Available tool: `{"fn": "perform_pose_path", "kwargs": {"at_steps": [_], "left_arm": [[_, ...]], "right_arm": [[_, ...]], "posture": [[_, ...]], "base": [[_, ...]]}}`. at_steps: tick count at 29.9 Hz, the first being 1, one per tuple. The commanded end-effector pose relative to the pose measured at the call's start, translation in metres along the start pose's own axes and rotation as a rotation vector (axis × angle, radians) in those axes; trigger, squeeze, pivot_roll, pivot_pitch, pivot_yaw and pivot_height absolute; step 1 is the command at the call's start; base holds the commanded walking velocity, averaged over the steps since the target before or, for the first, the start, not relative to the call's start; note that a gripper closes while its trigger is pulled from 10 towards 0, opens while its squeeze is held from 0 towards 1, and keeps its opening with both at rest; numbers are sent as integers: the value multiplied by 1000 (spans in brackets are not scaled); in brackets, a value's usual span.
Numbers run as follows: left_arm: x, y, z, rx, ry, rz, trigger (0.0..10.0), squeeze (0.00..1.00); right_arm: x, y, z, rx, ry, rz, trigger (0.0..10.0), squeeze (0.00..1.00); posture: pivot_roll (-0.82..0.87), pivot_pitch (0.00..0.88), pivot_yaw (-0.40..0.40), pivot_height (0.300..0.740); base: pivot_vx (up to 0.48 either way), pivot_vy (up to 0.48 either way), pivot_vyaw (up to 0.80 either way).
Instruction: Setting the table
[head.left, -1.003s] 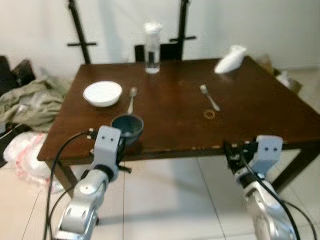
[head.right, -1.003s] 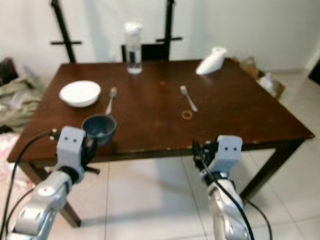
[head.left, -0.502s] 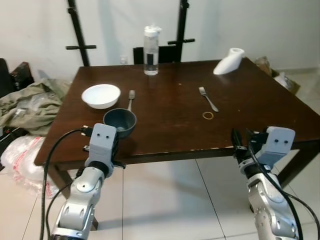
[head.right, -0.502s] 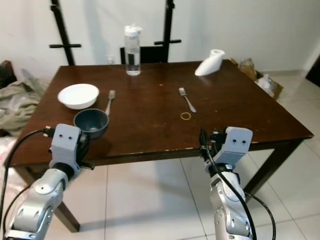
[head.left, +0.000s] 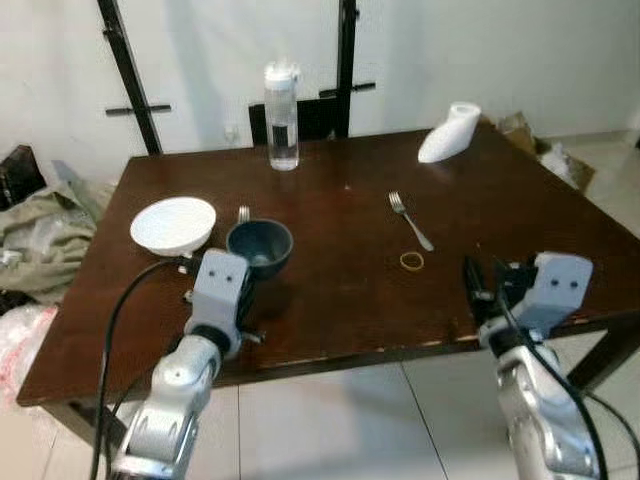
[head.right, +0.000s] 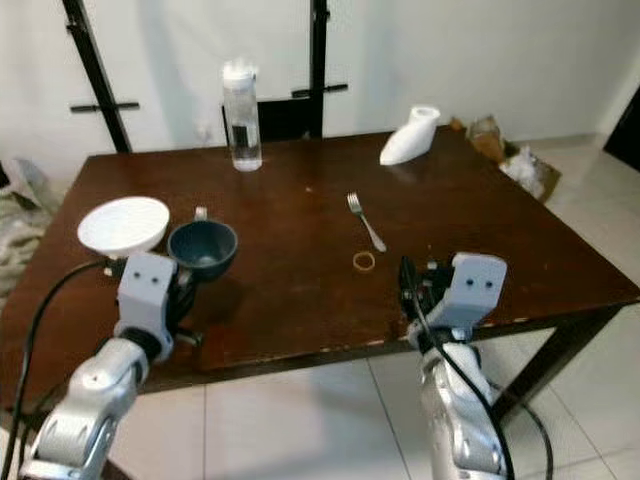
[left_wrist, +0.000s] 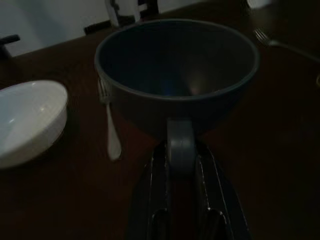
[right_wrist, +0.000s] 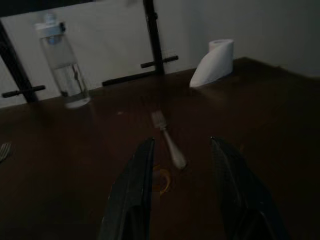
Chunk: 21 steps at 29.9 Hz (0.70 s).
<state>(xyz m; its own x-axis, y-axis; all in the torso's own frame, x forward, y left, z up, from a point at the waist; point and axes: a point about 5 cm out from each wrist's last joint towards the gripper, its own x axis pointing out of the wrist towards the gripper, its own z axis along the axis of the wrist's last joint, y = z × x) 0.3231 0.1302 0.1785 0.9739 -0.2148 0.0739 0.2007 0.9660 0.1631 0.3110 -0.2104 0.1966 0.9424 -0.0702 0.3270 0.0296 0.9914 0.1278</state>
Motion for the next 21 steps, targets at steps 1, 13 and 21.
{"fn": "perform_pose_path", "kwargs": {"at_steps": [1,13,21], "left_arm": [[-4,3,-1,11,-10,-6,10000,0],[-6,-11,3,-16,-10,-155,10000,0],[-10,-18,-2,-3,42,-322,10000,0]], "right_arm": [[-2,3,-4,14,10,3,10000,0],[-3,0,-4,4,14,-20,10000,0],[-2,-1,-3,-13,7,-21,10000,0]], "posture": [[69,89,87,740],[71,93,89,740],[71,90,90,740]], "base": [[458,0,0],[267,0,0],[0,0,0]]}}
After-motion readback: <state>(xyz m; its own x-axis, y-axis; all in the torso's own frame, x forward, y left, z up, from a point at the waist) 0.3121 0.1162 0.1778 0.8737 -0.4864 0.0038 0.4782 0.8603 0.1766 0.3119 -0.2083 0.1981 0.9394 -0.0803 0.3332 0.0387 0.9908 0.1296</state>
